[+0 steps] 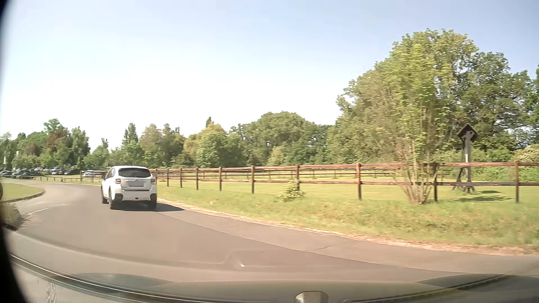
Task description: Follow the waypoints while adhering to traffic rules and regulations
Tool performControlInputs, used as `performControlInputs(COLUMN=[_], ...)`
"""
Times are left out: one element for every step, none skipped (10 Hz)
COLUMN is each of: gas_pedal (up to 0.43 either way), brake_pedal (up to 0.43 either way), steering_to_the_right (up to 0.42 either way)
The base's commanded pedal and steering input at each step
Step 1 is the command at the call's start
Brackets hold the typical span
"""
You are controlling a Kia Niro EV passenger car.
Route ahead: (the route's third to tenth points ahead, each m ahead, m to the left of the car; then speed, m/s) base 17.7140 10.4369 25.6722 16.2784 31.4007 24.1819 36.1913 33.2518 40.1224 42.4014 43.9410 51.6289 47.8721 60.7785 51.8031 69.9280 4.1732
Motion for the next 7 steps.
performControlInputs(gas_pedal=[0.138,0.138,0.138,0.138,0.138,0.138,0.138], brake_pedal=[0.030,0.024,0.024,0.030,0.030,0.024,0.030], steering_to_the_right=[-0.616,-0.580,-0.526,-0.473,-0.418,-0.374,-0.327])
